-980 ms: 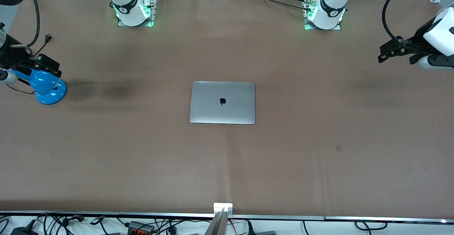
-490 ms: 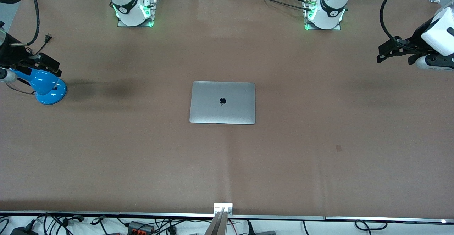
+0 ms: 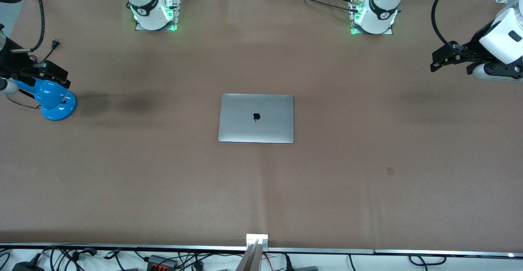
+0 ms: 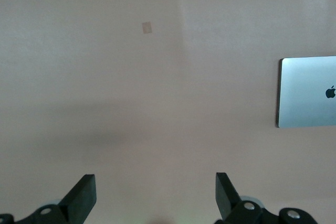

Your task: Close laptop with both arms from behind

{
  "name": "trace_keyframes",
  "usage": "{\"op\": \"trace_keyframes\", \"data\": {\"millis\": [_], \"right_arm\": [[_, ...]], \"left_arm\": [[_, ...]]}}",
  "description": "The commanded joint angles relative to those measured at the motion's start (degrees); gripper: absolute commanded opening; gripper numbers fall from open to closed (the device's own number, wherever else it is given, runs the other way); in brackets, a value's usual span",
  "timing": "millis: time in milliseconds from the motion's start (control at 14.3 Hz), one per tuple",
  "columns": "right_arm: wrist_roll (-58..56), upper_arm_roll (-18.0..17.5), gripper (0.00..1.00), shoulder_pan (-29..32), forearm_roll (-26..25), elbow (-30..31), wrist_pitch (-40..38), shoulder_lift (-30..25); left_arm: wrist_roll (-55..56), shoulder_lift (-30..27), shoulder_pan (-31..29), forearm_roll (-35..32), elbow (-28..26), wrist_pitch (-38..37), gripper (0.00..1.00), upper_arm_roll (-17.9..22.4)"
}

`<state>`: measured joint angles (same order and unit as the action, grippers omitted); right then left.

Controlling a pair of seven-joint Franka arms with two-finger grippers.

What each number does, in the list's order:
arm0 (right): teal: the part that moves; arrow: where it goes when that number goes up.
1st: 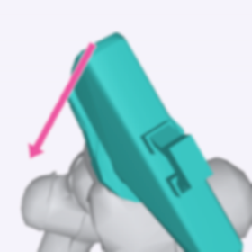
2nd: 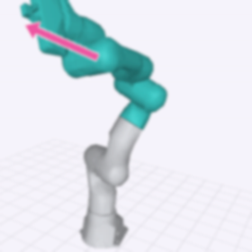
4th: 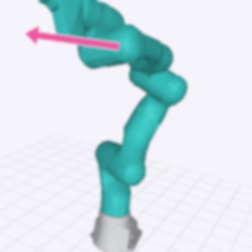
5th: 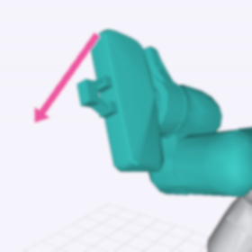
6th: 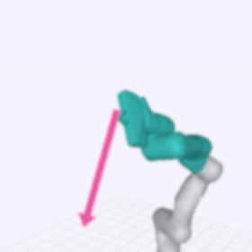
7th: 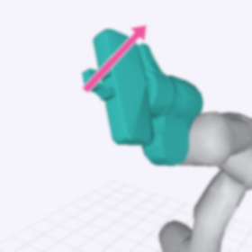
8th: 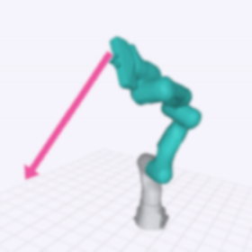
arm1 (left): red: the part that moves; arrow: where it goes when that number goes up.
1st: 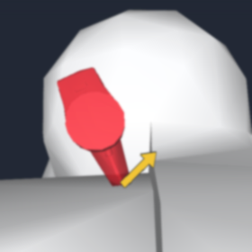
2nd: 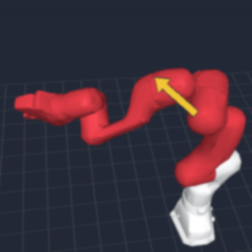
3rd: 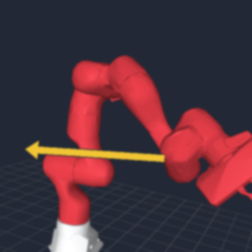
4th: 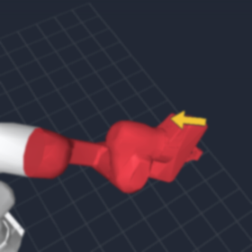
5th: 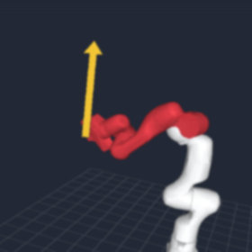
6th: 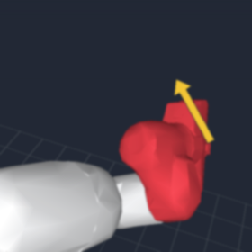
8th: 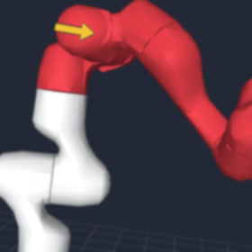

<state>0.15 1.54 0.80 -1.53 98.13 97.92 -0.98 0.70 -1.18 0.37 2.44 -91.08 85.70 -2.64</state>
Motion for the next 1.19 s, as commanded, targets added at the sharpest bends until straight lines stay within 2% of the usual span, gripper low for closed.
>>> {"op": "trace_keyframes", "data": {"millis": [0, 1120], "right_arm": [[-0.1, -0.7, 1.00, 0.7, 0.7, 0.7, -0.4, -1.1], [-0.2, -0.8, 1.00, 0.6, 0.7, 0.3, -1.9, -2.0]], "left_arm": [[-1.0, 0.4, 0.0, 0.3, 1.3, -0.4, 1.00, -0.1], [-1.1, 0.9, -0.2, -0.9, 2.4, -0.4, 1.00, -1.0]]}}
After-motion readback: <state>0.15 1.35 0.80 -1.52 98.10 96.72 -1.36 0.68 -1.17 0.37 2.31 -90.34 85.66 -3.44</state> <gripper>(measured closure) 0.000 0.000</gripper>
